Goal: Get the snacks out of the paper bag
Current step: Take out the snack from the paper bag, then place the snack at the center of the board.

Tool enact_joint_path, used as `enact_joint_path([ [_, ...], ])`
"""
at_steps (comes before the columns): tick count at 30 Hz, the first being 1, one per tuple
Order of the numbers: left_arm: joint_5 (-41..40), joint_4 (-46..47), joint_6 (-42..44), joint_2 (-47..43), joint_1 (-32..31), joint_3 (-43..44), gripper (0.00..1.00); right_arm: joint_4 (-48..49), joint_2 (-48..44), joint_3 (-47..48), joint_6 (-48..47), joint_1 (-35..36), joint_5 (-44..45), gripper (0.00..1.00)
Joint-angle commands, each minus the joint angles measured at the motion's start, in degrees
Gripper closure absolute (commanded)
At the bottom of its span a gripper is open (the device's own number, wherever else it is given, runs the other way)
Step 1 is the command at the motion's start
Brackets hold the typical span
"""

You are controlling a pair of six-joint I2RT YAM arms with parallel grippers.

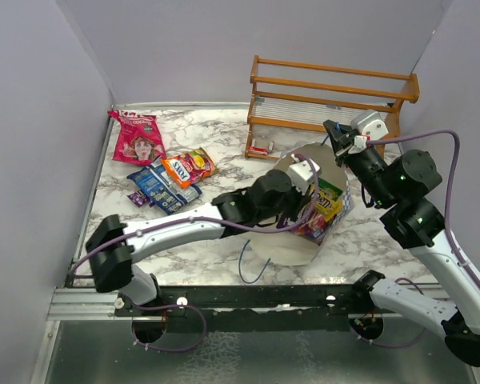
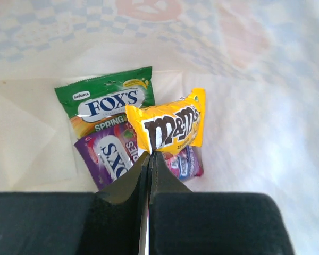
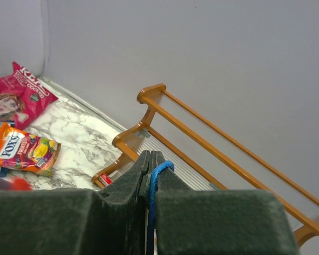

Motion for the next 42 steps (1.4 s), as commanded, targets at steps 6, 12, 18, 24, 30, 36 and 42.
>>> enact_joint_path([
  [6,6.75,-6.91,9.34,-20.07,-0.37,-6.67,1.0,2.06,-0.37,2.03,0.0,-0.19,4.82,0.98],
  [12,1.91,-14.9,13.3,-25.86,-0.2,-4.07,1.0,3.25,-1.87,-0.07,0.13,-0.19,5.94,0.98],
  [18,-1.81,-20.8,17.74,-31.51,-0.23,2.15,1.0,1.67,-2.16,-0.08,1.92,-0.21,7.2,0.98],
  [24,-15.62,-21.26,21.55,-34.92,-0.25,8.12,1.0,1.75,-3.82,-1.32,0.87,-0.19,6.2,0.98],
  [30,-35.18,-16.65,24.42,-35.47,-0.24,9.1,1.0,1.41,-5.1,-1.59,0.42,-0.19,6.66,0.98],
  [36,-45.68,-5.98,33.32,-32.62,2.02,4.96,1.0,1.42,-6.05,-2.77,0.29,-0.19,5.7,0.98],
  [42,-37.48,-5.14,25.74,-30.07,17.65,2.1,1.0,1.13,-5.92,-1.67,1.16,-0.19,4.52,0.98],
])
